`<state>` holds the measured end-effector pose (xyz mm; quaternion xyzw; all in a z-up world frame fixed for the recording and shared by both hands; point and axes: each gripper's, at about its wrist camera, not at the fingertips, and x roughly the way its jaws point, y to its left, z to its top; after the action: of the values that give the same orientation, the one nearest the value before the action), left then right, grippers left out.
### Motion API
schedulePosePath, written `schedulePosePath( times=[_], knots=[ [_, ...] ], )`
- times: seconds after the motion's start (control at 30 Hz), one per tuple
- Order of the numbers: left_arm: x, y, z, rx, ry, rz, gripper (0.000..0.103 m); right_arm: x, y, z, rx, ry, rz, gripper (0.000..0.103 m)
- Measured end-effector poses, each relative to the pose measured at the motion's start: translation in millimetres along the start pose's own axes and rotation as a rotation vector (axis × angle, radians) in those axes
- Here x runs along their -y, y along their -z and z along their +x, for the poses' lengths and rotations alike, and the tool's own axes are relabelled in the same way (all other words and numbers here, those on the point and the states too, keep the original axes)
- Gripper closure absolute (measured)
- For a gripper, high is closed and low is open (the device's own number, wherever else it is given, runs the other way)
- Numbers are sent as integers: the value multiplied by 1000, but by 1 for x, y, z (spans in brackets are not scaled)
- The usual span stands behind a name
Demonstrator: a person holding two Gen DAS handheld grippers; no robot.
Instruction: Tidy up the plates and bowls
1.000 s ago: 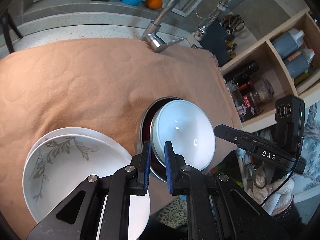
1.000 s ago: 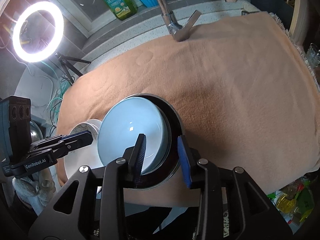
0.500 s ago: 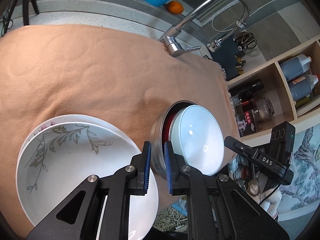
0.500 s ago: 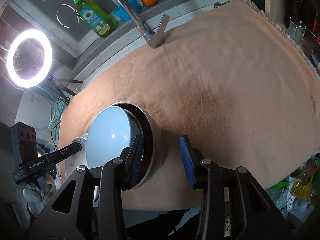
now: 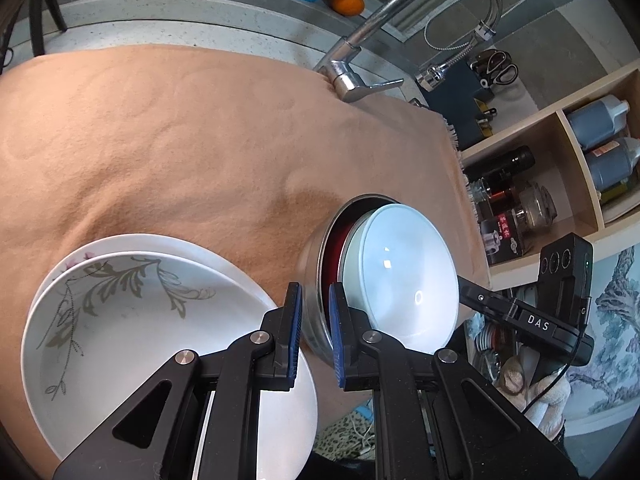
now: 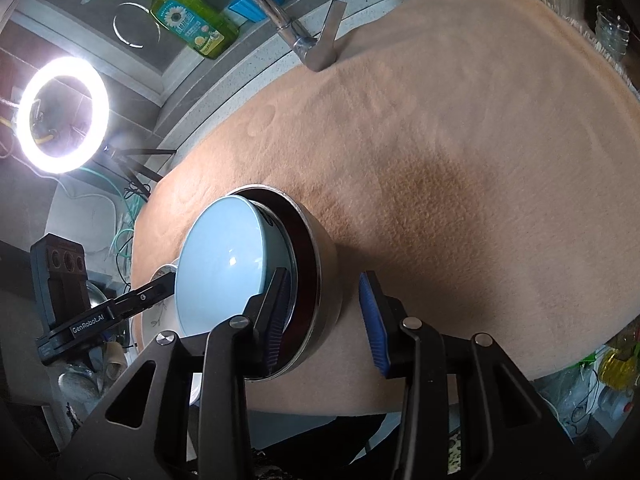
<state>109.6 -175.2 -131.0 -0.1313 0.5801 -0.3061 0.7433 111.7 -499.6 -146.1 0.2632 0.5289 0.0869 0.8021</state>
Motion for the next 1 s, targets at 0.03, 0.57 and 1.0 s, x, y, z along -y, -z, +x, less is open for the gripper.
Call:
schedulePosePath(
  times=[0.03,0.57,1.0],
  knots=[
    [0,0,1,-5,-1,2,91,1,-1,2,-5,-1,4,70],
    [-1,-1,15,-41,19,-10,93,9,2,17,-63,-58,55,90],
    [1,-1,15,-33,16,-7,94,6,1,15,-61,-45,82,90]
  ],
)
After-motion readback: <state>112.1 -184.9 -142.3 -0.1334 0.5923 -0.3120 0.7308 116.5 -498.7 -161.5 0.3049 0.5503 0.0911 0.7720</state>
